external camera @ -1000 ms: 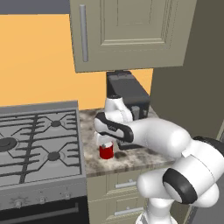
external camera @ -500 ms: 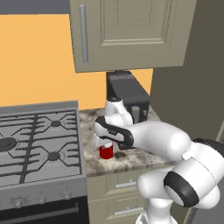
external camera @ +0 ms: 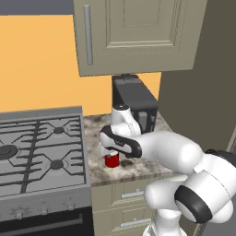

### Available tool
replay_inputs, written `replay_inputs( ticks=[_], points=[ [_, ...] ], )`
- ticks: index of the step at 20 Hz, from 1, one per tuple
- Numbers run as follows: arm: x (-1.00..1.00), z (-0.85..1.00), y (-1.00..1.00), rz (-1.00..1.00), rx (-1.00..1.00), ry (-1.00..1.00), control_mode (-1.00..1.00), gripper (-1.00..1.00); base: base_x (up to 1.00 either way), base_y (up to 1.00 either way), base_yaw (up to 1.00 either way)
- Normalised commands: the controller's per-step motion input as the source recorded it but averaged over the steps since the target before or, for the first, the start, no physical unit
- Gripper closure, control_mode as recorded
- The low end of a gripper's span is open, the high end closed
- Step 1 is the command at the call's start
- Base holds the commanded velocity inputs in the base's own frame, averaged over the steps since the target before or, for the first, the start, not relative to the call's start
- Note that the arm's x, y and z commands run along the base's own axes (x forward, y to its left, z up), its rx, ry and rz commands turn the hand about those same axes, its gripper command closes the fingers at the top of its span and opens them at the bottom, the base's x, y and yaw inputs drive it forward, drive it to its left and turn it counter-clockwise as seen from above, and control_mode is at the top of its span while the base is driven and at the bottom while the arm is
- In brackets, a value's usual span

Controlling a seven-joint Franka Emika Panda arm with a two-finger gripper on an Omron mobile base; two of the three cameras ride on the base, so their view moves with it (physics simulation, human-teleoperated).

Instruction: Pick the mug from the counter and place it inside the microwave. Then close the microwave.

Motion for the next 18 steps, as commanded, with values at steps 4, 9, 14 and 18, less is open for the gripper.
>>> replay_inputs(
  ticks=[4, 9, 14, 18],
  points=[
    [0.0, -0.12, 0.0, 0.0, 0.0, 0.0, -1.0, -1.0, 0.0, 0.0, 0.0],
    [-0.03, -0.01, 0.0, 0.0, 0.0, 0.0, -1.0, -1.0, 0.0, 0.0, 0.0],
    [-0.03, -0.07, 0.0, 0.0, 0.0, 0.0, -1.0, -1.0, 0.0, 0.0, 0.0],
    [-0.11, 0.0, 0.0, 0.0, 0.0, 0.0, -1.0, -1.0, 0.0, 0.0, 0.0]
  ],
)
